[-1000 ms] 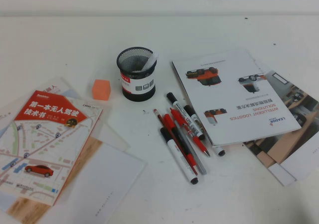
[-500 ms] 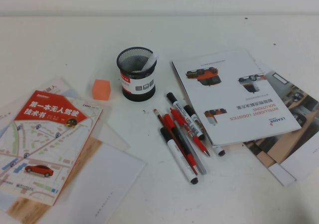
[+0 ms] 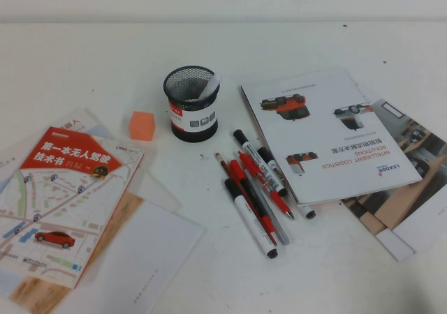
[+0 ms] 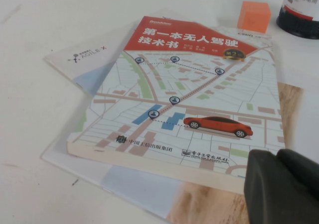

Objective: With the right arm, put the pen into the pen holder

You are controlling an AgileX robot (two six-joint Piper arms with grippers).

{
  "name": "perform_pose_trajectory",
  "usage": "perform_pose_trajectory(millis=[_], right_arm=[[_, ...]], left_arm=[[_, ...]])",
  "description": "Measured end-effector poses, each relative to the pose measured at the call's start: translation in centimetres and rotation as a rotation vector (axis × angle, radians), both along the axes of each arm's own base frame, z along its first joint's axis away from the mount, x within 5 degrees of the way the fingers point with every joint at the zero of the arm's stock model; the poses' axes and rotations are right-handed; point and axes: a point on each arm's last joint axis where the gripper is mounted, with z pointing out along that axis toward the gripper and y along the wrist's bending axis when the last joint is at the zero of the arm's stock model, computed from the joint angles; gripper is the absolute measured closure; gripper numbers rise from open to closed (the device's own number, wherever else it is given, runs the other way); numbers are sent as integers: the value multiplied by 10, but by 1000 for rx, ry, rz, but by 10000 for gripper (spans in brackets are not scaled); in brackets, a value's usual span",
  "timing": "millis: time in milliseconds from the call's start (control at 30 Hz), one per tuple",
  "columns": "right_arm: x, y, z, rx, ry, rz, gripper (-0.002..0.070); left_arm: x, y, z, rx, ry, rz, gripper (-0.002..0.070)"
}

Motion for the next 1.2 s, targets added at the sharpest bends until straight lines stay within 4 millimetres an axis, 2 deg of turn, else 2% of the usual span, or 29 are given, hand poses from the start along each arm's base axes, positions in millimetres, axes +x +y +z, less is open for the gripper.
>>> perform_pose_trajectory(millis=[133, 200, 367, 433, 533, 767, 967, 1067, 1200], right_arm=[[0, 3, 1, 93, -8, 5, 696], [1, 5, 5, 208, -36, 7, 696], [2, 11, 18, 683, -115, -14, 696], [3, 10, 22, 805, -138, -29, 696], [3, 10, 23, 882, -145, -38, 696], [2, 10, 23, 904, -137, -35, 696], [1, 17, 23, 836, -78, 24, 696], [3, 20, 47, 759, -58, 69, 696], [15, 27, 87, 523, 58, 154, 696]], left_arm=[[0, 0, 0, 0, 0, 0, 676], [0, 0, 0, 0, 0, 0, 676], [0, 0, 0, 0, 0, 0, 676], [0, 0, 0, 0, 0, 0, 676], [0, 0, 0, 0, 0, 0, 676], [0, 0, 0, 0, 0, 0, 676], [0, 0, 0, 0, 0, 0, 676], [0, 0, 0, 0, 0, 0, 676], [0, 0, 0, 0, 0, 0, 676]])
